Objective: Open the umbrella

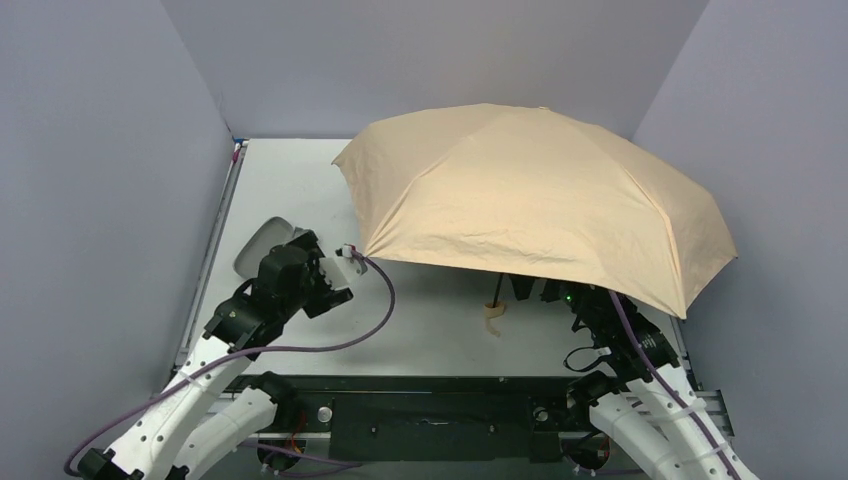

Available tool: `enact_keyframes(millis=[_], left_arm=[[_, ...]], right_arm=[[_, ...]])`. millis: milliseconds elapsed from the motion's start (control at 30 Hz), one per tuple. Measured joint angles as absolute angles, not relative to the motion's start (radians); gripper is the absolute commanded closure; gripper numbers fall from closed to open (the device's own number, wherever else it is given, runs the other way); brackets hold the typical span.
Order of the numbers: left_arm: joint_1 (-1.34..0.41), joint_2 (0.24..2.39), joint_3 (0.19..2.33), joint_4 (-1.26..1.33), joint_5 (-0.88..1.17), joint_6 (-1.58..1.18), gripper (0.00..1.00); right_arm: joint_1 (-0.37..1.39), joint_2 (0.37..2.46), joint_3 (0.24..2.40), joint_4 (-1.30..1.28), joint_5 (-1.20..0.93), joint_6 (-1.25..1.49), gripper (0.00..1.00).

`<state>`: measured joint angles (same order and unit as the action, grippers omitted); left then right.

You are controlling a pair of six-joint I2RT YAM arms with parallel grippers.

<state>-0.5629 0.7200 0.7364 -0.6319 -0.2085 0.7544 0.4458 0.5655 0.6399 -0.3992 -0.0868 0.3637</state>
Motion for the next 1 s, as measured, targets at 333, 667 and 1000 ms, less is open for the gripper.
enact_keyframes(millis=[333, 667, 1000], left_arm=[[-0.378, 0.888, 0.878, -0.828, -0.203, 0.574, 0.03], [-0.251, 0.861, 0.854, -0.856, -0.290, 0.442, 0.03], [-0.207, 0.614, 0.640, -0.719, -0.414, 0.412, 0.03]], right_arm=[[0.418, 0.563, 0.706, -0.594, -0.034, 0.004, 0.05], [0.418, 0.396, 0.635, -0.704, 0.116, -0.344, 0.05], [0.418, 0.180, 0.572, -0.752, 0.271, -0.447, 0.04]])
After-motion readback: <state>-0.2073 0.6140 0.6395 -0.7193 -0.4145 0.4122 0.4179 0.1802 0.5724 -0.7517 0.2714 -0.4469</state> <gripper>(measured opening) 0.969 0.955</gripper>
